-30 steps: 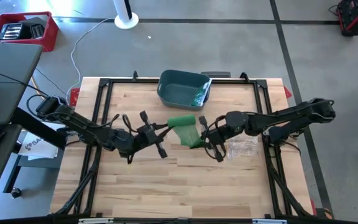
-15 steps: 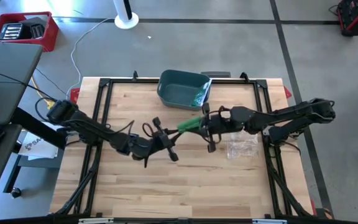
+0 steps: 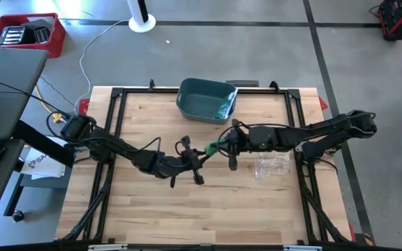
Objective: Roll bandage
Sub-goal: Roll the green bandage
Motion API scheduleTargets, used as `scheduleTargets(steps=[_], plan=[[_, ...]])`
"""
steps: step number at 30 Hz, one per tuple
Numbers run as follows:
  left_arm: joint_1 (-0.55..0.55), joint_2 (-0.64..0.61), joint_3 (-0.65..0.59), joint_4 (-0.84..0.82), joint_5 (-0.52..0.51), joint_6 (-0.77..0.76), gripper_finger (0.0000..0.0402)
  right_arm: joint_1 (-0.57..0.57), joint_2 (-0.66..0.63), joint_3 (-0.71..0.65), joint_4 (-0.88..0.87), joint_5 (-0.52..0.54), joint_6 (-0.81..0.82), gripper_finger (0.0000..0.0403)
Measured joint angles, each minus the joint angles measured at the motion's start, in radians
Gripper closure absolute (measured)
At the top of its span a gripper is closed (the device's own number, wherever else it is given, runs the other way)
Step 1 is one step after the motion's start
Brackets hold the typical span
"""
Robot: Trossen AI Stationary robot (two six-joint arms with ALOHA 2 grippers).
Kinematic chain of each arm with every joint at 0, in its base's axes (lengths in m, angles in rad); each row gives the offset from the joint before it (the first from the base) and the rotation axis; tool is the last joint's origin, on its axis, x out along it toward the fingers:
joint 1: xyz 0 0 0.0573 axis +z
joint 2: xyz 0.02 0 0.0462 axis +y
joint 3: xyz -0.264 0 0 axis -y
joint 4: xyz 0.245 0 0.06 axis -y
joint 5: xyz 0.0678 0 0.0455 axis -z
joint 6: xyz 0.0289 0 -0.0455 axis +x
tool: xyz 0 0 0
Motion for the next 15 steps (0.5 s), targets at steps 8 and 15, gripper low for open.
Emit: scheduleTargets(steps=[8,15], plan=[[0.003,0.020,-0.092,0.062,0.108,-0.227,0.0389,0.013,0.000,0.001,-0.139,0.035,0.177,0.0397],[0.013,0.020,-0.158,0.132,0.218,-0.330,0.0389,0.024,0.048,0.002,-0.123,-0.027,0.199,0.0322]])
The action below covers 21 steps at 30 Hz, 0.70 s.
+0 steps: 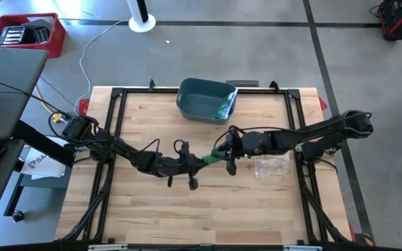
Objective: Roll bandage
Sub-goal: Roll the green bandage
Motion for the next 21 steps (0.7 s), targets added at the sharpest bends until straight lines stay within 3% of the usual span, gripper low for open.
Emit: scheduleTargets(steps=[4,8,14,21], plan=[[0.008,0.000,-0.016,0.004,0.006,-0.045,0.0390,-0.005,0.060,0.000,0.066,-0.011,0.016,0.0266],[0.015,0.000,-0.025,0.005,0.006,-0.071,0.0390,-0.019,0.114,0.000,0.124,0.094,0.059,0.0230],[0.020,0.000,-0.029,0.026,0.006,-0.125,0.0389,-0.023,0.126,0.000,0.187,0.104,0.067,0.0221],[0.019,0.000,-0.028,0.109,0.010,-0.078,0.0388,-0.023,0.039,0.000,0.139,0.117,0.112,0.0230]])
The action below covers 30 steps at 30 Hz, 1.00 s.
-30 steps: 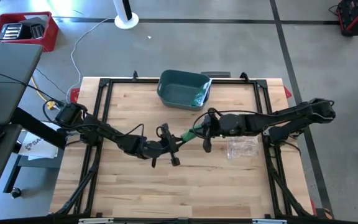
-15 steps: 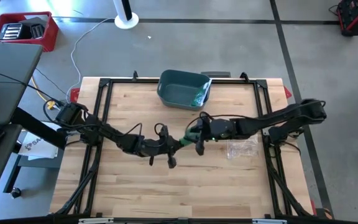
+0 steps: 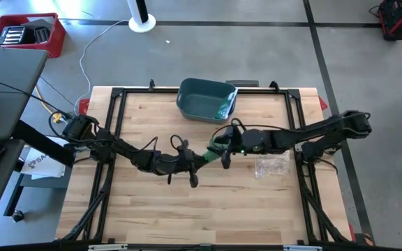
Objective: Roll bandage
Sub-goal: Roll the green bandage
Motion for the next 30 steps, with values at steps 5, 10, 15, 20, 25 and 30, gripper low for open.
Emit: scheduleTargets(steps=[5,10,15,20,25,30], plan=[[-0.015,-0.002,0.001,0.095,0.013,0.052,0.0387,0.000,-0.067,0.001,-0.037,0.030,0.012,0.0233],[-0.030,-0.002,0.001,0.128,0.035,0.092,0.0387,-0.010,-0.064,0.001,-0.050,-0.064,-0.010,0.0234],[-0.030,-0.002,0.001,0.109,0.059,0.094,0.0387,-0.014,-0.047,0.001,-0.003,-0.315,-0.127,0.0233],[-0.030,-0.002,0.001,0.104,0.081,0.094,0.0387,-0.016,-0.034,0.000,0.040,-0.269,-0.144,0.0233],[-0.028,-0.002,0.001,0.094,0.075,0.107,0.0387,-0.041,-0.009,0.000,0.058,-0.263,-0.140,0.0226],[-0.027,-0.002,0.000,0.076,0.073,0.100,0.0387,-0.048,0.017,0.000,0.103,-0.226,-0.177,0.0221]])
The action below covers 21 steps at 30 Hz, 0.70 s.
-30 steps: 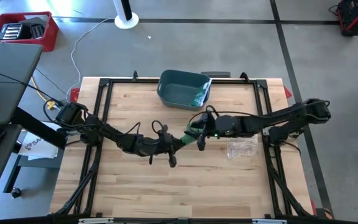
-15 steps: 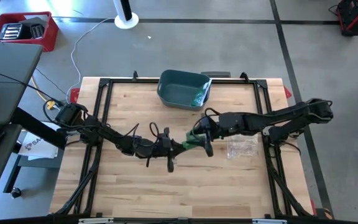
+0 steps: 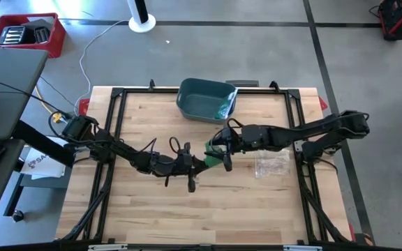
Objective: Roll bandage
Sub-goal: Roll the green bandage
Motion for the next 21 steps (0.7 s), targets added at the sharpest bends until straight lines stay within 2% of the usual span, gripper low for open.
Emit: scheduleTargets(steps=[6,15,21], plan=[[0.002,0.000,-0.001,-0.001,0.007,-0.002,0.0387,-0.071,-0.002,0.001,-0.015,-0.190,0.105,0.0228],[0.001,0.001,-0.001,-0.045,-0.053,-0.067,0.0387,-0.120,-0.013,0.002,-0.189,-0.398,0.072,0.0229],[0.004,0.001,-0.001,-0.088,-0.038,-0.120,0.0387,-0.135,-0.055,0.003,-0.315,-0.396,0.046,0.0254]])
